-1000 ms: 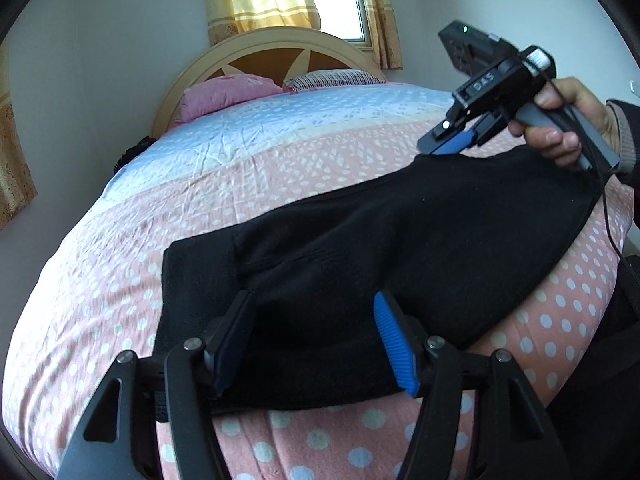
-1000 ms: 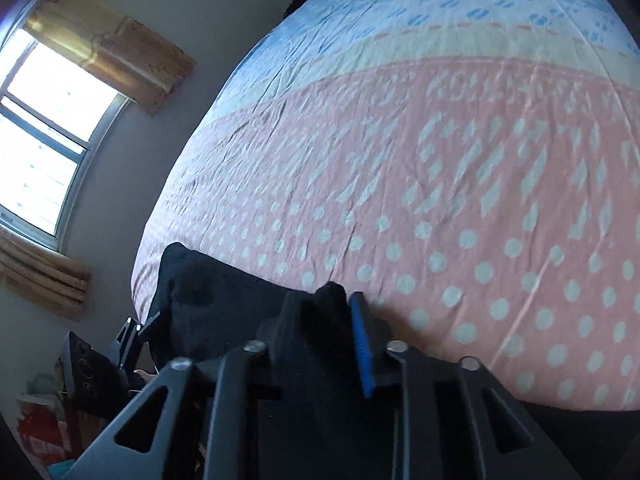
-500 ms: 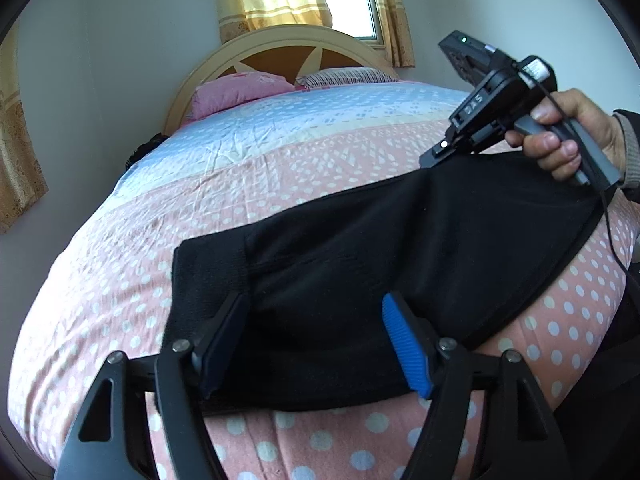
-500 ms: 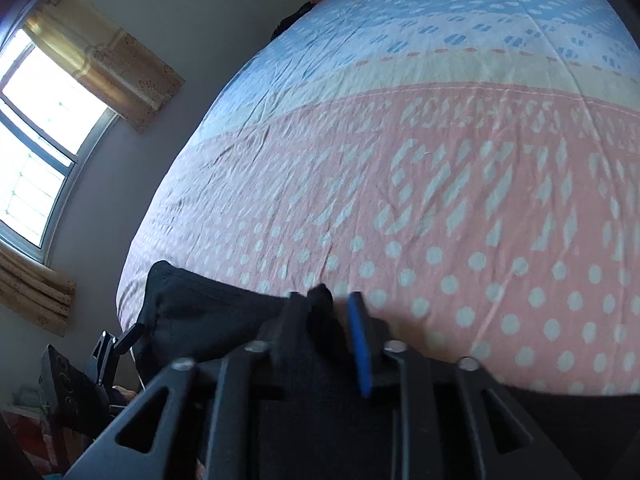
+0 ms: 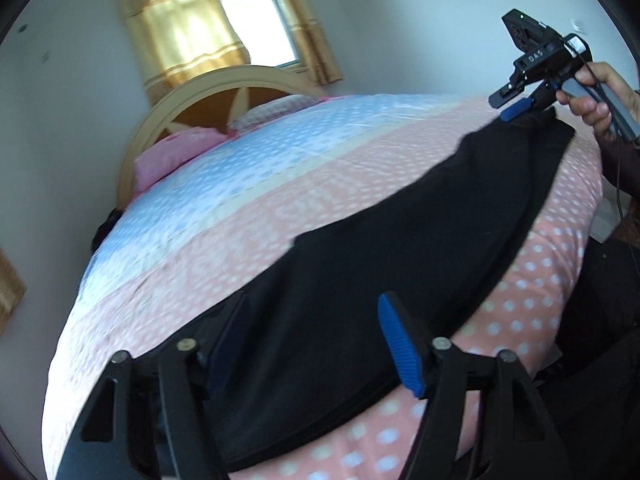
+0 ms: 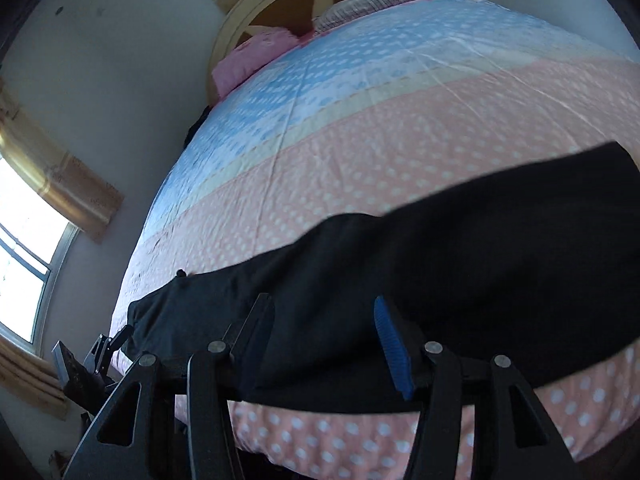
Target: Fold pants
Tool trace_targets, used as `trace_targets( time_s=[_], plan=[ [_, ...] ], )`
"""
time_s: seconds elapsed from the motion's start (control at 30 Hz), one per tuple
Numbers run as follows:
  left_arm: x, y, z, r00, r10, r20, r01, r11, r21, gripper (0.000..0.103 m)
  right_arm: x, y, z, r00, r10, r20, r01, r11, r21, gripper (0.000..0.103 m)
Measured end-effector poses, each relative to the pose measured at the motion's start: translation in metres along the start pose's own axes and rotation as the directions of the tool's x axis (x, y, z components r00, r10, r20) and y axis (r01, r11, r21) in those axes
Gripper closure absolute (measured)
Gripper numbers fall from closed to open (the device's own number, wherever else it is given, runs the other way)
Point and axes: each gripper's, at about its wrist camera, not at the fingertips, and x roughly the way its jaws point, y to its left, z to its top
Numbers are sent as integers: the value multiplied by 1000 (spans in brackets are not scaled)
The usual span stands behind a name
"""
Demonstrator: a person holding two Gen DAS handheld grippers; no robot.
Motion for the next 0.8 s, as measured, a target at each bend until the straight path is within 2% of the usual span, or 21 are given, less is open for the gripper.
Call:
trace_targets(
  time_s=[0.03,0.1,0.13,0.17,0.27,0.37,0.43,0.53,0.6,0.7,0.8],
  plan=[
    [5,-10,5,1000,-18,-4,18,1000,14,44,-1,-8,-5,1000,5,-4,-5,1000,20,52],
    [10,-27,14,999,-49,1,49,998,30,46,1,-24,-17,999,46,-23,-44,996,82,54],
    [12,-35,17,997,-71,4,71,997,39,47,2,-28,-19,997,66,-28,-63,993,101,59],
    [14,-44,21,996,-91,6,90,995,49,47,3,-33,-22,996,86,-28,-82,990,118,59],
    [18,-64,27,992,-126,5,125,988,86,47,15,-41,-24,982,187,-33,-177,965,192,59],
    [21,-77,28,989,-150,-13,151,983,108,47,33,-38,-27,966,249,-69,-227,946,233,59],
    [27,-80,26,989,-143,-31,146,982,116,47,43,-30,-29,971,226,-84,-203,954,219,59],
    [37,-75,24,988,-139,-64,144,985,92,47,42,-20,-28,972,231,-45,-219,957,192,59],
    [42,-70,23,986,-149,-76,154,986,59,47,33,-17,-26,969,246,21,-246,952,181,59],
    [41,-67,23,982,-173,-72,175,984,22,47,9,-26,-19,981,168,93,-181,969,168,59],
    [35,-72,22,983,-172,-60,174,984,36,47,-25,-57,-14,979,81,185,-127,960,250,59]
  ],
)
